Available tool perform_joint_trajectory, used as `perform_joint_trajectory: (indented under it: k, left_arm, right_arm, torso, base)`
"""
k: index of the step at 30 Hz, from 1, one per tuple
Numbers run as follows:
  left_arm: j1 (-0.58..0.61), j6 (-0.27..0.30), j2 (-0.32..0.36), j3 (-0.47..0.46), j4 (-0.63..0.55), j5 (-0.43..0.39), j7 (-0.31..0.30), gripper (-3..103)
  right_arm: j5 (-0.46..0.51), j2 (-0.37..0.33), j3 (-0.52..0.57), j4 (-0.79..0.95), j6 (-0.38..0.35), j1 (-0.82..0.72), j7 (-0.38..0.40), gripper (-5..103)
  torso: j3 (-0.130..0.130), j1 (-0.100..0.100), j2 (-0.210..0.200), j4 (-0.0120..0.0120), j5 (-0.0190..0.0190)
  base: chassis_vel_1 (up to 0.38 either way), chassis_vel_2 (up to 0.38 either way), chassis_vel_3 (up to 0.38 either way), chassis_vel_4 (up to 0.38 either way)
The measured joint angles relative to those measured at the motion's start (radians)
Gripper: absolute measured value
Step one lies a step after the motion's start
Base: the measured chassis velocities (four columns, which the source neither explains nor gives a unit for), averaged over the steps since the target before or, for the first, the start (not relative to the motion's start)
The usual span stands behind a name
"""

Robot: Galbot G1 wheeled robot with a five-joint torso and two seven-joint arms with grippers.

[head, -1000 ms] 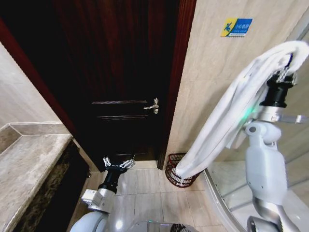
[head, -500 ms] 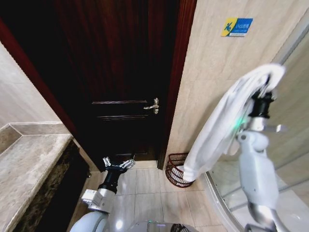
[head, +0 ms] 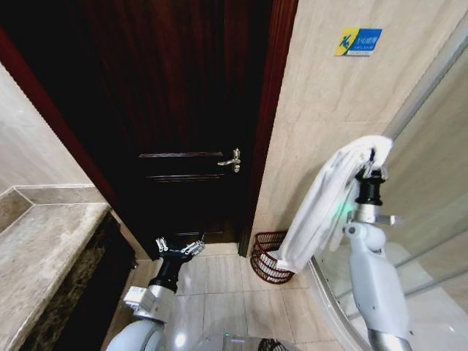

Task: Discard the used towel into the hamper.

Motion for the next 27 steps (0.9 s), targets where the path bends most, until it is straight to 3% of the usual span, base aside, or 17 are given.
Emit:
perform_joint_trajectory:
  k: [6,16,27]
  left_arm:
    - [0.000,0.000,0.000,0.000,0.000,0.000,0.000,100]
    - [0.000,0.000,0.000,0.000,0.000,0.000,0.000,100]
    - [0.000,0.000,0.000,0.000,0.000,0.000,0.000,100]
  right_arm:
    - [-0.019,0.024,0.007,-0.008,0.002,-0.052,-0.006,8]
    - [-0.071,0.091,-0.032,-0.182,0.039,-0.092,-0.010,8]
    - [-0.135,0.114,-0.028,-0.247,0.065,-0.098,-0.013,8]
  torso:
    - [0.000,0.000,0.000,0.0000,-0.0007]
    - [0.000,0.000,0.000,0.0001,-0.0005]
    - [0.000,0.000,0.000,0.0002,-0.0004]
  base:
    - [0.000,0.000,0.000,0.000]
    - [0.000,0.000,0.000,0.000]
    - [0.000,0.000,0.000,0.000]
